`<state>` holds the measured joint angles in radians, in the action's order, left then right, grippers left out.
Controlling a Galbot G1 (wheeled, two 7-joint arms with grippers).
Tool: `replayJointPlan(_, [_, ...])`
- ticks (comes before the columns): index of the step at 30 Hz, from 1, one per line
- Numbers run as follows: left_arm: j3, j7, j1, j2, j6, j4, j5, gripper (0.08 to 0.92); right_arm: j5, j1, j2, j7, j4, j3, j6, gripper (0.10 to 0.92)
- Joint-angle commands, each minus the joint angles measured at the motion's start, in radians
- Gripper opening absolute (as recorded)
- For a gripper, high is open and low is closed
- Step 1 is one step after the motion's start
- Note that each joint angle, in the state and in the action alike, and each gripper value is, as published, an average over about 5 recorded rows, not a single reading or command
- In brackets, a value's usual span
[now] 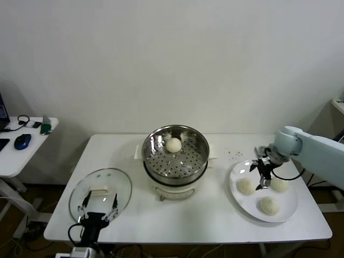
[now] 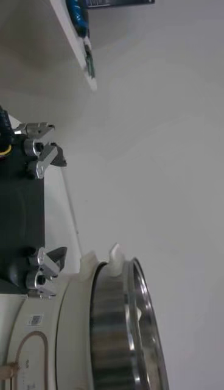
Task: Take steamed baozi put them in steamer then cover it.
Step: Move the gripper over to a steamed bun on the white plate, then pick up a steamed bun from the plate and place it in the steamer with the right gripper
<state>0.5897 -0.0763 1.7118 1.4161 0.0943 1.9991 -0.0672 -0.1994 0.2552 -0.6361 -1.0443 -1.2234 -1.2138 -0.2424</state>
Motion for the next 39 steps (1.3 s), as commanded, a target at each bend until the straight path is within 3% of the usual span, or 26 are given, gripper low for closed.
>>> replayJointPlan(1, [0.000,0.001,-0.001,0.001,-0.003,-0.003,-0.005,0.823,0.046,-0.141,-0.052,0.001,0.090,0.093,-0.011,0.823])
replayJointPlan(22, [-0.011,0.001,-0.006,0.004,-0.003,-0.011,-0.026,0.823,0.067,-0.173,-0.126,0.005,0.175,0.139,0.022,0.815])
replayJointPlan(30, [-0.010,0.001,-0.006,0.007,-0.003,-0.010,-0.026,0.823,0.061,-0.165,-0.114,0.000,0.171,0.137,0.028,0.698])
replayJointPlan(39, [-0.017,0.003,-0.003,0.006,-0.008,0.003,-0.027,0.823,-0.057,0.027,-0.053,0.015,0.096,0.025,0.010,0.684])
